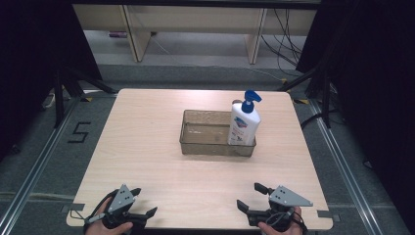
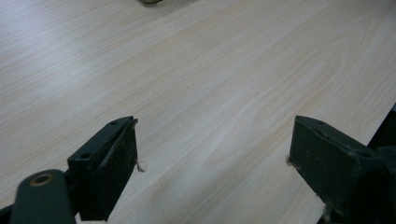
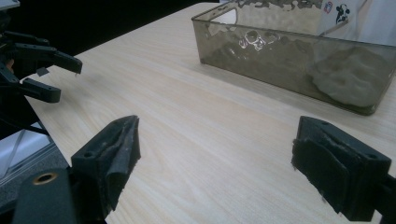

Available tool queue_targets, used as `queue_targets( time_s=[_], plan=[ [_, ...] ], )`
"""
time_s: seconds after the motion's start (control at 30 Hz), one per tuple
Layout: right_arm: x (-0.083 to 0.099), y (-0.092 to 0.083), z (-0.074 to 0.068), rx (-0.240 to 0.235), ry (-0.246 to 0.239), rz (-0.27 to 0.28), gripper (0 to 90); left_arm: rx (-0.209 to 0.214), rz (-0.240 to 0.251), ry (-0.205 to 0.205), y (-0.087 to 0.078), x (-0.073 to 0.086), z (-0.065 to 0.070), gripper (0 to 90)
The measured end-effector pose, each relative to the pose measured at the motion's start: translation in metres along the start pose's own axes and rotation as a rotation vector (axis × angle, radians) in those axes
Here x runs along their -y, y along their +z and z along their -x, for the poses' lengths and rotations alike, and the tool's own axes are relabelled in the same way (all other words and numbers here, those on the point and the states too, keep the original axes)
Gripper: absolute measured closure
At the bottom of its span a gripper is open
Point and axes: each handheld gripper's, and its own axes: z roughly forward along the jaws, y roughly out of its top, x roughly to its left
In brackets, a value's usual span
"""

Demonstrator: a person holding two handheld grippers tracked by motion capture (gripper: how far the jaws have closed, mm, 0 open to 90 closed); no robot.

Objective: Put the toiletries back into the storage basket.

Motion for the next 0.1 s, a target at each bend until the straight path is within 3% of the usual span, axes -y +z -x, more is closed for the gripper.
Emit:
queue_targets(
  time_s=[0.1],
  plan=[
    [0.0005,0.0004,-0.0006,-0.001,0.013,0.000,15.3,0.002,-0.005,-0.002,-0.0006,0.0000,-0.0005,14.8]
  ],
)
